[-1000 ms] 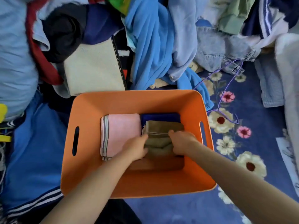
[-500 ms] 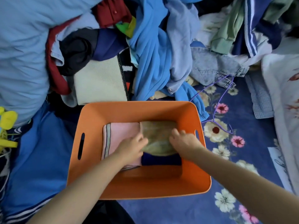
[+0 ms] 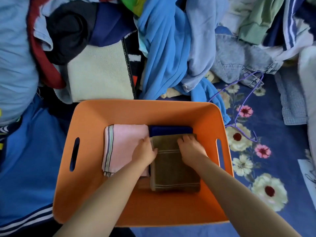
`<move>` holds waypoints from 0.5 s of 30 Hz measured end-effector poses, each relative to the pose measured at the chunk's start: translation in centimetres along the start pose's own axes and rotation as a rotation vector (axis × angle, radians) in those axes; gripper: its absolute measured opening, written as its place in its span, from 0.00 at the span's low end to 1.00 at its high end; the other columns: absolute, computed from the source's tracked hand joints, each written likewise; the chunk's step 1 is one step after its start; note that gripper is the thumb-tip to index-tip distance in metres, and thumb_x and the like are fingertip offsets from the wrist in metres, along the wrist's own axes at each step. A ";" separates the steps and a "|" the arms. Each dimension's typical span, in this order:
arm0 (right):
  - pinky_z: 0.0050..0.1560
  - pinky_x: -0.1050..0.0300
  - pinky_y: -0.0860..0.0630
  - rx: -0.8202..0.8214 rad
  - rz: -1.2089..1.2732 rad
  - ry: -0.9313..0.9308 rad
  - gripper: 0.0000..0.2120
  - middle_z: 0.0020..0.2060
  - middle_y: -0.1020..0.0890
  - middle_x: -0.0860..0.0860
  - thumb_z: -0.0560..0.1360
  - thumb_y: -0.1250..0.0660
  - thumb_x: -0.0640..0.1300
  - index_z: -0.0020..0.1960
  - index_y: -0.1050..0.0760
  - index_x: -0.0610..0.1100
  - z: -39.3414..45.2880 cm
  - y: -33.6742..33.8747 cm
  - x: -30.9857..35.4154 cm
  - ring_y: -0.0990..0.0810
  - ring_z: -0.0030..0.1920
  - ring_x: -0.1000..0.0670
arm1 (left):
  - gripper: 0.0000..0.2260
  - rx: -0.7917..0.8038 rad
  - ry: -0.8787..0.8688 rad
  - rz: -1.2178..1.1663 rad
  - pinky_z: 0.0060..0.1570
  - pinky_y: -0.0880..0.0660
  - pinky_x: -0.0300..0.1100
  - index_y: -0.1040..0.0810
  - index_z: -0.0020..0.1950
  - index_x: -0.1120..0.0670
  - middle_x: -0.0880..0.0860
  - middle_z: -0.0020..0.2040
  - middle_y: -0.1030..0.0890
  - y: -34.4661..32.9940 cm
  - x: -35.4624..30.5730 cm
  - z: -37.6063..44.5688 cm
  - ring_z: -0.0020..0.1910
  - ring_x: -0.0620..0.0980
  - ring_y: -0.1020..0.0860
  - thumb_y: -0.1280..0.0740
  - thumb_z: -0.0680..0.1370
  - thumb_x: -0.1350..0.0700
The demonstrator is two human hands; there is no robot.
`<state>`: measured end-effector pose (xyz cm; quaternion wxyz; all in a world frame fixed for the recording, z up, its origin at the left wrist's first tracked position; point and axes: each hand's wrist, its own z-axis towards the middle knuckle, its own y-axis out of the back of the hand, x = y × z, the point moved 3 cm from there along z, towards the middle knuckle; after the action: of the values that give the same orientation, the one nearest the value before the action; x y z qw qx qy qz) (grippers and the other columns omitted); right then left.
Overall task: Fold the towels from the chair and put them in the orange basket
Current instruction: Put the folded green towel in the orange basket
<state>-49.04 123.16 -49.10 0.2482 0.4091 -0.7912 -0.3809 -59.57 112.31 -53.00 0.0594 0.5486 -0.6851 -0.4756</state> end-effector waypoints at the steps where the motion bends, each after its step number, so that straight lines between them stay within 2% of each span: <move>1: 0.71 0.47 0.40 -0.022 0.002 -0.016 0.24 0.71 0.40 0.40 0.77 0.45 0.35 0.72 0.43 0.41 0.8 0.4 -0.1 0.42 0.72 0.41 | 0.21 -0.012 0.066 -0.095 0.51 0.28 0.42 0.36 0.68 0.59 0.57 0.60 0.26 0.0 0.2 0.8 0.57 0.56 0.24 0.36 0.77 0.54; 3: 0.74 0.45 0.50 0.040 -0.013 -0.053 0.29 0.74 0.47 0.41 0.77 0.44 0.36 0.75 0.51 0.43 2.3 0.4 -0.5 0.52 0.75 0.40 | 0.23 0.035 0.133 -0.226 0.51 0.29 0.41 0.36 0.68 0.59 0.58 0.61 0.26 -0.4 0.0 1.9 0.59 0.56 0.25 0.34 0.76 0.56; 5: 0.74 0.44 0.52 0.142 -0.054 -0.097 0.31 0.73 0.43 0.40 0.77 0.43 0.38 0.75 0.53 0.42 3.4 0.2 -0.8 0.49 0.74 0.39 | 0.21 0.081 0.137 -0.289 0.50 0.27 0.41 0.31 0.65 0.59 0.58 0.60 0.23 -1.3 0.0 2.7 0.57 0.54 0.23 0.32 0.74 0.57; 8: 0.72 0.45 0.47 0.179 -0.087 -0.103 0.25 0.67 0.32 0.42 0.75 0.40 0.42 0.70 0.41 0.42 4.4 0.5 -1.0 0.40 0.70 0.41 | 0.19 0.091 0.170 -0.359 0.45 0.29 0.39 0.29 0.62 0.59 0.57 0.56 0.22 -1.5 0.0 3.0 0.54 0.54 0.23 0.30 0.73 0.58; 11: 0.69 0.48 0.43 0.169 -0.109 -0.104 0.15 0.61 0.26 0.45 0.75 0.40 0.44 0.62 0.31 0.44 4.5 1.2 -0.8 0.35 0.67 0.43 | 0.07 0.075 0.158 -0.417 0.36 0.31 0.37 0.27 0.46 0.55 0.51 0.42 0.23 -1.1 -0.1 3.0 0.44 0.50 0.25 0.31 0.72 0.61; 13: 0.66 0.50 0.40 0.144 -0.076 -0.141 0.11 0.58 0.24 0.45 0.76 0.41 0.45 0.57 0.27 0.44 4.3 1.9 -0.6 0.32 0.63 0.44 | 0.11 0.062 0.128 -0.456 0.33 0.33 0.36 0.31 0.37 0.52 0.49 0.35 0.27 -0.5 -0.3 2.7 0.36 0.46 0.28 0.32 0.72 0.63; 15: 0.65 0.50 0.40 0.073 -0.045 -0.171 0.09 0.55 0.23 0.46 0.76 0.40 0.46 0.52 0.25 0.45 4.1 2.6 -0.4 0.31 0.61 0.44 | 0.13 0.036 0.083 -0.477 0.33 0.34 0.37 0.33 0.35 0.51 0.49 0.34 0.28 0.5 -0.6 2.4 0.34 0.45 0.30 0.32 0.71 0.65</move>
<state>-52.88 126.10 -49.43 0.1560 0.4015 -0.8134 -0.3910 -61.17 114.22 -53.67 -0.0363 0.7150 -0.5415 -0.4408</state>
